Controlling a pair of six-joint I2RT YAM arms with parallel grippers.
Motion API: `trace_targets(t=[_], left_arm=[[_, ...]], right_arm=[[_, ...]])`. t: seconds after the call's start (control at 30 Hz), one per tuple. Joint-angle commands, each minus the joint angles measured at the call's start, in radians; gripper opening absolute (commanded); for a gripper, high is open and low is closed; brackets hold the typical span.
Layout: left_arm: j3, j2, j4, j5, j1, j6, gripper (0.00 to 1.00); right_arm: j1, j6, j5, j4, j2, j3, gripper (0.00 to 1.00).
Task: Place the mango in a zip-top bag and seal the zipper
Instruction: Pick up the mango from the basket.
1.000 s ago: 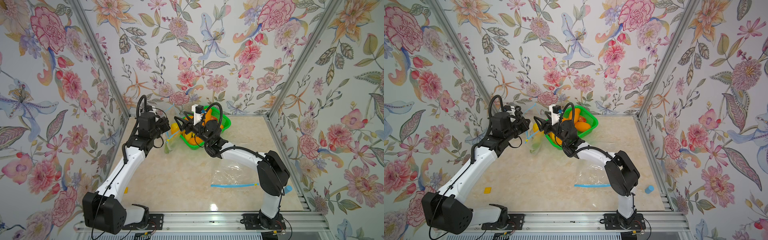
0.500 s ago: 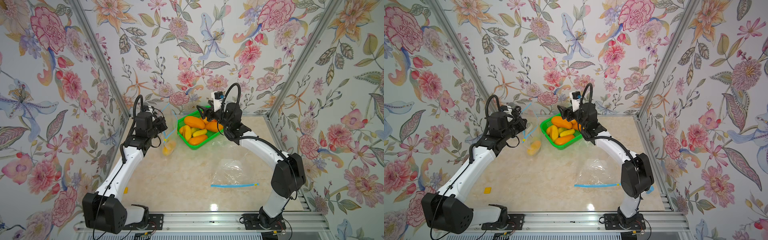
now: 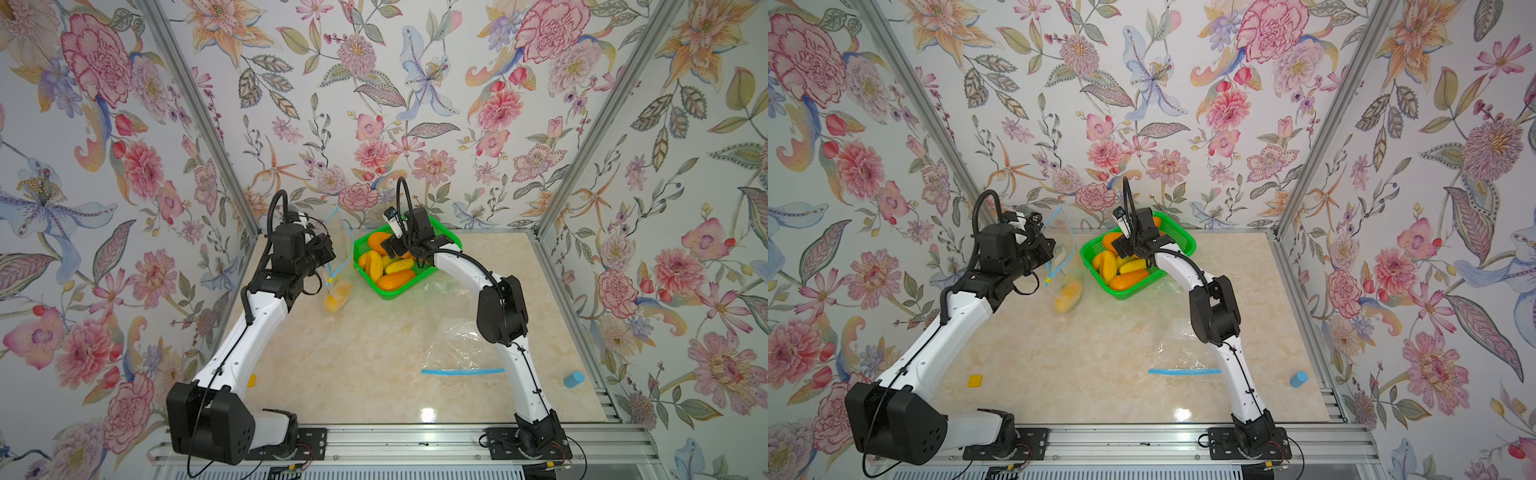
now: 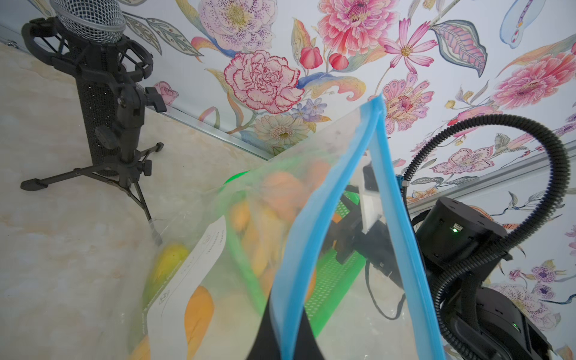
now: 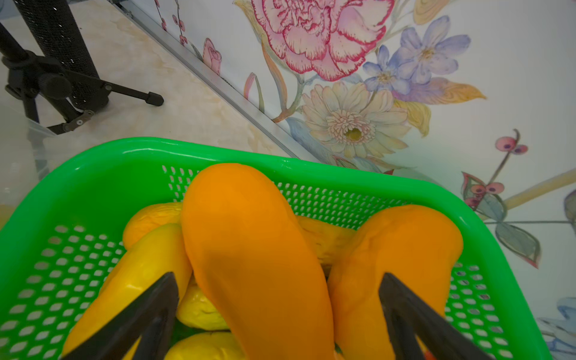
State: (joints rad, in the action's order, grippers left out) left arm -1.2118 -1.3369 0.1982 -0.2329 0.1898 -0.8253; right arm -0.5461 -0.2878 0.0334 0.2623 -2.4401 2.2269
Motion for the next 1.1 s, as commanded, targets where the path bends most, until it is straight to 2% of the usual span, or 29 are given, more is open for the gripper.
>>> trace_targets(t=[0.0,0.17,0.37,0.63,0.8,0.93,1.07], left_arm=[[-0.015,-0.013,-0.009,-0.016,-0.013,0.024,0.00],[-0.018,-0.019,-0.008,-0.023,-0.013,0.023,0.00],[-0.036,-0.020,-0.003,-0.031,-0.014,0.026,0.00],[-0.043,-0.023,0.003,-0.036,-0.014,0.021,0.00],[-0.044,-0.021,0.000,-0.035,-0.015,0.020,0.00],[-0.034,-0.019,-0.006,-0.041,-0.014,0.013,0.00],[-0.022,-0.022,-0.015,-0.057,-0.014,0.006,0.00]], right_arm=[[0.014,-0.061,0.021,0.110,-0.064,0.110,1.00],[0.028,-0.070,0.108,0.143,-0.131,0.172,1.00],[0.022,-0.077,0.102,0.159,-0.164,0.177,0.97],[0.011,-0.029,0.023,0.154,-0.133,0.211,0.70],[0.007,0.050,0.046,0.149,-0.046,0.195,0.56],[0.006,0.159,0.086,0.078,0.074,0.072,0.45],[0.015,0.210,0.098,0.066,0.111,-0.003,0.42]])
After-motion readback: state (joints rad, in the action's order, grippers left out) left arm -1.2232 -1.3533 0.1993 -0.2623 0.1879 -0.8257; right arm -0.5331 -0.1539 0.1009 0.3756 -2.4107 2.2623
